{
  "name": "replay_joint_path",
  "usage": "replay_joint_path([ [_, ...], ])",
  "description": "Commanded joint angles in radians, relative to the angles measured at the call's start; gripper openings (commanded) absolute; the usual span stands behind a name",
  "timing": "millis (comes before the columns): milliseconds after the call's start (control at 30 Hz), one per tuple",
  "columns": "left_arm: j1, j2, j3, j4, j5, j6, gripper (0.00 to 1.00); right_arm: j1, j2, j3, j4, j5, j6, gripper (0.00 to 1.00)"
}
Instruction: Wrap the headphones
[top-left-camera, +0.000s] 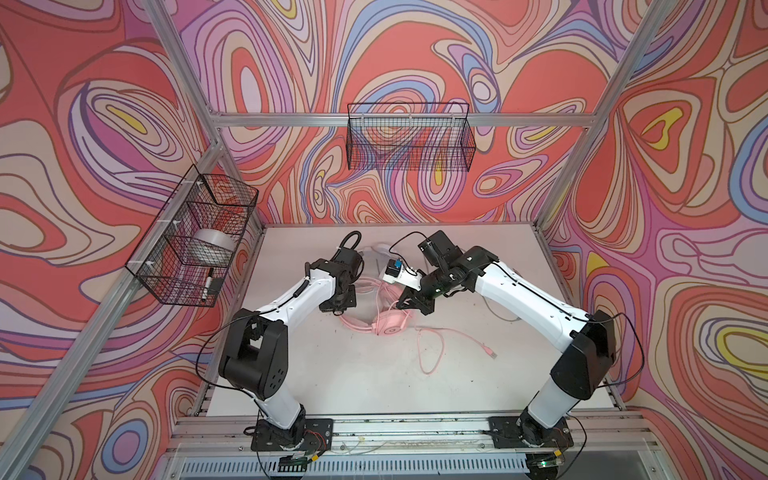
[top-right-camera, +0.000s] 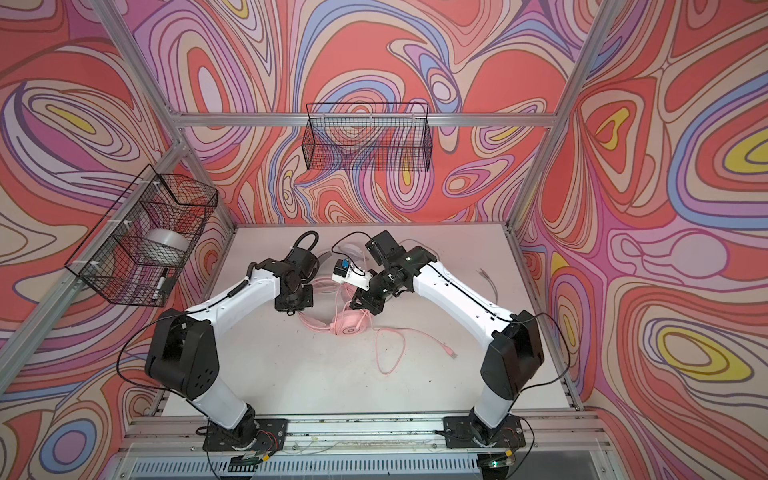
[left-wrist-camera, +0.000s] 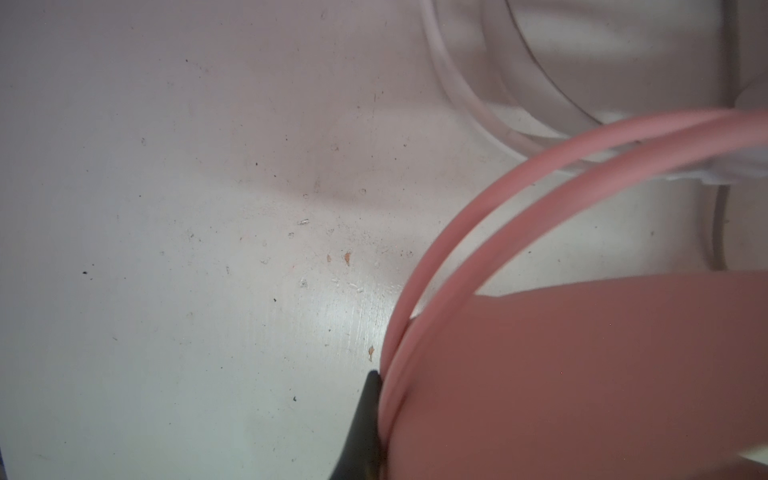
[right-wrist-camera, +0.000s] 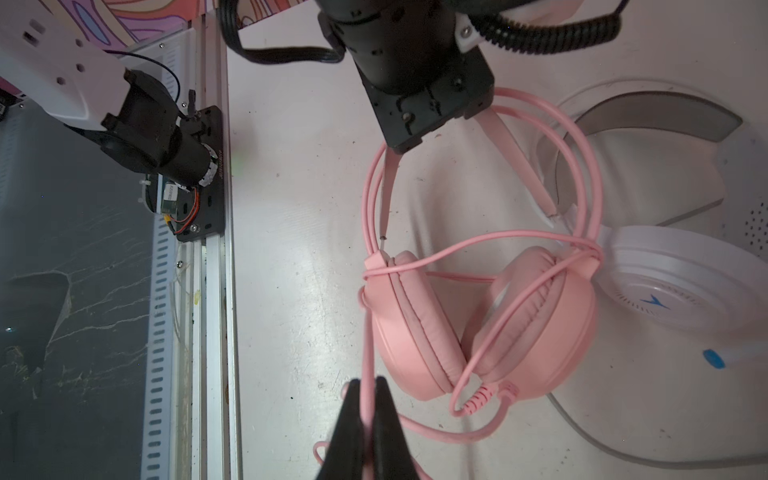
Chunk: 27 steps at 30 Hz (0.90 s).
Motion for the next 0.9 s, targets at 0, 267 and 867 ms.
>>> replay_joint_path([
  [0, -0.008, -0.043, 0.005, -0.028, 0.007, 0.075, 0.00, 0.004, 0.005, 0.029, -0.025, 0.081, -0.056, 0.00],
  [267, -0.011, -0.056, -0.015, -0.029, 0.055, 0.143, 0.00, 0.003, 0.027, 0.034, -0.010, 0.225, -0.083, 0.00],
  [867, -0.031, -0.101, -0.078, -0.001, 0.209, 0.290, 0.00, -0.013, 0.189, 0.094, 0.065, 0.396, -0.022, 0.00],
])
